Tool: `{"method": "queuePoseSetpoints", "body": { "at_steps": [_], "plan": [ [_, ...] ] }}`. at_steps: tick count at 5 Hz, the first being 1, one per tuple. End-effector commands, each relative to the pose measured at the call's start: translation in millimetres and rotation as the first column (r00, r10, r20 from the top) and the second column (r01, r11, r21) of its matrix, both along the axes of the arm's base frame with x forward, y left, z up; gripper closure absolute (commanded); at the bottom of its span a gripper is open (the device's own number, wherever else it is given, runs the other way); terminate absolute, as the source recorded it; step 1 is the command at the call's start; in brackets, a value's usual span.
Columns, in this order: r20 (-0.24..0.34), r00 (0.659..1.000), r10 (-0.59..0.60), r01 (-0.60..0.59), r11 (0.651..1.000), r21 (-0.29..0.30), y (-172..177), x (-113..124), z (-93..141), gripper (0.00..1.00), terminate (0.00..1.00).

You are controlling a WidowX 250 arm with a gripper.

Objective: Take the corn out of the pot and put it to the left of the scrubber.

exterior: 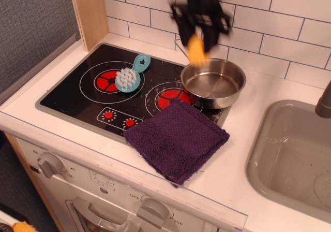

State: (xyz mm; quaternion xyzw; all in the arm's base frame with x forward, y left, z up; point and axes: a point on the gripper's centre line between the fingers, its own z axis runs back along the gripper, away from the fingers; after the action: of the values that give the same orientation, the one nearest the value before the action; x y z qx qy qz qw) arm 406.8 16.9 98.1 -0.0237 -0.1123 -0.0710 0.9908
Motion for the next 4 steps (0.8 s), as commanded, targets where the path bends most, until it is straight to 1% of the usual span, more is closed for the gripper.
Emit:
{"method": "queuePoseSetpoints", "body": {
  "at_steps": [1, 2, 3, 4],
  "plan": [
    [0.064, 0.977, 0.203, -0.204, 0.979, 0.007, 83, -13, 30, 1.0, 0.0],
    [0.034, 0.959, 0.283, -0.284, 0.958, 0.036, 115, -19, 17, 1.0, 0.0],
    [0.016, 0.946, 0.325, -0.325, 0.943, 0.073, 138, -23, 4, 1.0, 0.0],
    [-0.019, 0.938, 0.346, -0.344, 0.935, 0.084, 150, -27, -11, 1.0, 0.0]
  ]
}}
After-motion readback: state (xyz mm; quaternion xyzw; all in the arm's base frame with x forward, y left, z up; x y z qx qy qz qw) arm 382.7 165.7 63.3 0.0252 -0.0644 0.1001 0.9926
